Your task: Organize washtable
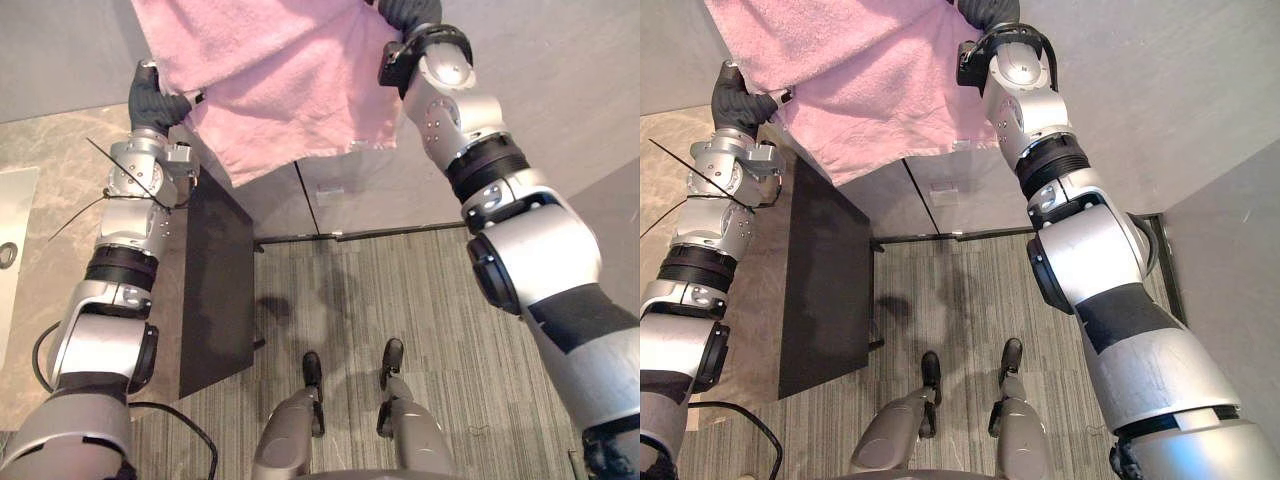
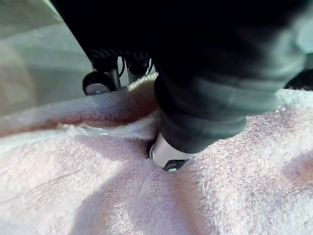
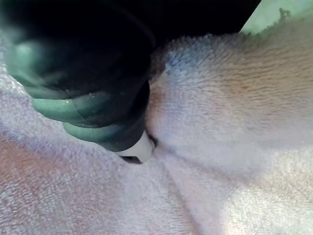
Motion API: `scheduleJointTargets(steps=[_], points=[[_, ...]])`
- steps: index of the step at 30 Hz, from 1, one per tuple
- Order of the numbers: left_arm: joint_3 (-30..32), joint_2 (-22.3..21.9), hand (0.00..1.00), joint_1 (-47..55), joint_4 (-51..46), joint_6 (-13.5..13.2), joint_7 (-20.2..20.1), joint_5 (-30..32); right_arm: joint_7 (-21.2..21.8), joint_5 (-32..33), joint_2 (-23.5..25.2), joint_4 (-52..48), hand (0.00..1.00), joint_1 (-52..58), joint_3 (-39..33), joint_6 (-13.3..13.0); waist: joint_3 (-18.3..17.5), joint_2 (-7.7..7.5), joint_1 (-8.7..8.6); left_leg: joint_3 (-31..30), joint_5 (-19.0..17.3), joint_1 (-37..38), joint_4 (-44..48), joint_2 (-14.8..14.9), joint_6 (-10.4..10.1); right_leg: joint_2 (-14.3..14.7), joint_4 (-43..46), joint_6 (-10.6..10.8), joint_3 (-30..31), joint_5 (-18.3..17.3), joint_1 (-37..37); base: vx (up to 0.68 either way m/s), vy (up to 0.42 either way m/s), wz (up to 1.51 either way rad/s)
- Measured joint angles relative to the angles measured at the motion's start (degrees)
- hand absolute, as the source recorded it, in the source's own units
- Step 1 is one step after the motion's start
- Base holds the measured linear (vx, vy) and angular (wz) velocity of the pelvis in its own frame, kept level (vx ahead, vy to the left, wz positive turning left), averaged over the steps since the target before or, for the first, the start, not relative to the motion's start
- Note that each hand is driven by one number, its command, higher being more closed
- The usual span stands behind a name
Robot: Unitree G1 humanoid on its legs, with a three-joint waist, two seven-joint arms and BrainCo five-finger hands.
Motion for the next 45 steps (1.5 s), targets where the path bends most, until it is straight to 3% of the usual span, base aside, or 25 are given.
scheduleJointTargets(steps=[12, 19, 33, 41, 42, 44, 45], points=[[0.4, -0.5, 1.0, -0.8, 1.6, 0.0, 0.0, 0.0, 2.5, 0.8, -0.4, 1.6, 1.0, 0.0, 0.8, 0.3, 0.7, 0.16, 0.16, -0.1, 0.0, 0.0, 0.1, 0.1, 0.0, 0.0, 0.0, 0.0, 0.6, 0.0, 0.0, 0.04, 0.012, 0.0], [0.9, -0.5, 1.0, -1.2, 2.5, 0.4, 0.0, 0.1, 3.2, -1.9, -1.5, 1.6, 1.0, 0.2, 5.3, 0.0, 0.7, 0.15, 0.3, -0.4, 0.0, -0.2, 0.7, 0.0, 0.0, 0.1, 0.0, 0.0, 0.7, 0.0, 0.2, 0.03, 0.011, 0.01], [2.9, -0.5, 1.0, -1.3, 5.6, 0.5, 0.0, 1.9, 3.1, -3.6, -1.6, -0.6, 1.0, 3.2, 11.9, -2.9, 0.6, -0.11, 0.59, -1.6, 0.3, 0.4, 0.3, 0.4, -0.4, 0.6, 0.0, -0.5, -0.3, -0.4, 1.4, 0.01, 0.003, 0.03], [3.1, -0.5, 1.0, -1.3, 6.2, 0.5, 0.0, 2.4, 3.1, -3.8, -1.5, -1.7, 1.0, 5.1, 11.9, -3.0, -0.3, -1.72, 0.6, -1.6, 1.3, 0.9, -0.7, 1.0, -0.7, 1.2, 0.0, -0.8, -0.4, -0.6, 1.4, 0.04, -0.001, 0.0], [3.1, -0.5, 0.0, -1.3, 6.3, 0.5, 0.0, 2.4, 3.1, -3.8, -1.5, -1.8, 1.0, 5.2, 11.9, -3.0, -0.4, -1.83, 0.6, -1.7, 1.4, 1.0, -1.0, 1.0, -0.7, 1.2, 0.0, -0.9, -0.4, -0.6, 1.4, 0.04, -0.003, 0.02], [3.1, -0.5, 0.0, -1.3, 6.5, 0.6, 0.0, 2.4, 3.1, -3.8, -1.5, -1.8, 1.0, 5.4, 11.8, -3.0, -0.5, -1.99, 0.57, -1.7, 1.7, 1.1, -1.3, 1.0, -0.8, 1.3, 0.0, -0.9, -0.5, -0.7, 1.4, 0.02, 0.002, 0.01], [3.2, -0.5, 0.0, -1.3, 7.4, 0.7, 0.0, 2.5, 3.0, -3.8, -1.6, -1.7, 0.0, 5.5, 11.7, -2.9, -0.5, -2.06, 0.6, -1.7, 1.8, 1.2, -1.4, 1.0, -0.8, 1.3, 0.0, -0.9, -0.4, -0.7, 1.4, 0.0, 0.0, 0.0]])
